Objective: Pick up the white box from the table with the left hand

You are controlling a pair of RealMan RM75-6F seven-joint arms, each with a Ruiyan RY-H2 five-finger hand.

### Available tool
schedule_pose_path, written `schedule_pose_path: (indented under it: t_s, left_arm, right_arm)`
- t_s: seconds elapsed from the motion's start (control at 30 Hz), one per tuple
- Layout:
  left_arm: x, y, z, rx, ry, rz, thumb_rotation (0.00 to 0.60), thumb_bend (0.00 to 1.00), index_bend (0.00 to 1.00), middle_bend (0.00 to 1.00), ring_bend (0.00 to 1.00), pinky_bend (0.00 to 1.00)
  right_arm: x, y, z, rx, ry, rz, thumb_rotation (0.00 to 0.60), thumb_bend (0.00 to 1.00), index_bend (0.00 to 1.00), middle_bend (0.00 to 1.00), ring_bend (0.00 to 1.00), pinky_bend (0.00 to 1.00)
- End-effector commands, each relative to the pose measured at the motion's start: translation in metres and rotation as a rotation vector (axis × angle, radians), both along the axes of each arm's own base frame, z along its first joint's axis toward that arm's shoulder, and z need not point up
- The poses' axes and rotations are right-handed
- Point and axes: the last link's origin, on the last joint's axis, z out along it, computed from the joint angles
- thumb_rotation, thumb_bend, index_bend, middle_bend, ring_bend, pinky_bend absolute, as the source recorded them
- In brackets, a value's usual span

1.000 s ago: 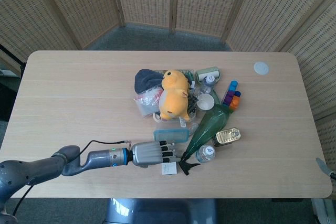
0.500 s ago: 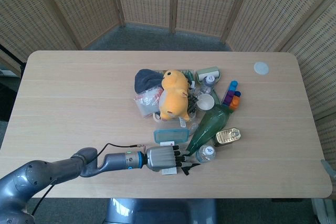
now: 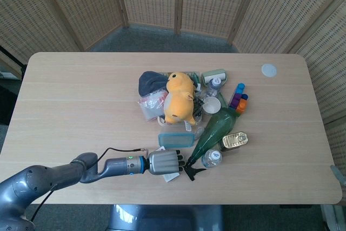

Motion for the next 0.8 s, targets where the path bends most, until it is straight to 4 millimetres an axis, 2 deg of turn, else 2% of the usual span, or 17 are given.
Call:
schedule_pose_path:
  t_s: [0.03, 0.2, 0.33, 0.53, 0.8]
  left_arm:
    - [0.001, 0.000, 0.001, 0.012, -0.016, -0.002, 0.600, 0.00, 0.65, 0.47, 0.34, 0.47]
    - [0.005, -0.002, 0.011, 0.018, -0.053, -0.005, 0.600, 0.00, 0.66, 0.48, 0.36, 0.47]
    - [0.013, 0.000, 0.028, 0.024, -0.110, 0.018, 0.600, 0.00, 0.65, 0.47, 0.36, 0.47]
    - [0.028, 0.008, 0.077, 0.077, -0.173, -0.002, 0.600, 0.00, 0.64, 0.46, 0.35, 0.46]
    - [0.038, 0.016, 0.163, 0.213, -0.204, -0.038, 0.600, 0.00, 0.63, 0.45, 0.35, 0.46]
  right_arm:
    - [0.000, 0.000, 0.000, 0.001, -0.001, -0.002, 0.507, 0.00, 0.00, 0.00, 0.00, 0.00]
    - [0.000, 0.000, 0.000, 0.004, -0.001, 0.001, 0.508, 0.00, 0.00, 0.00, 0.00, 0.00]
    - [0.001, 0.001, -0.001, 0.006, 0.001, 0.006, 0.508, 0.00, 0.00, 0.00, 0.00, 0.00]
    - [0.003, 0.001, -0.002, 0.010, 0.003, 0.009, 0.506, 0.00, 0.00, 0.00, 0.00, 0.00]
    - [0.005, 0.002, -0.004, 0.018, 0.011, 0.011, 0.508, 0.00, 0.00, 0.00, 0.00, 0.00]
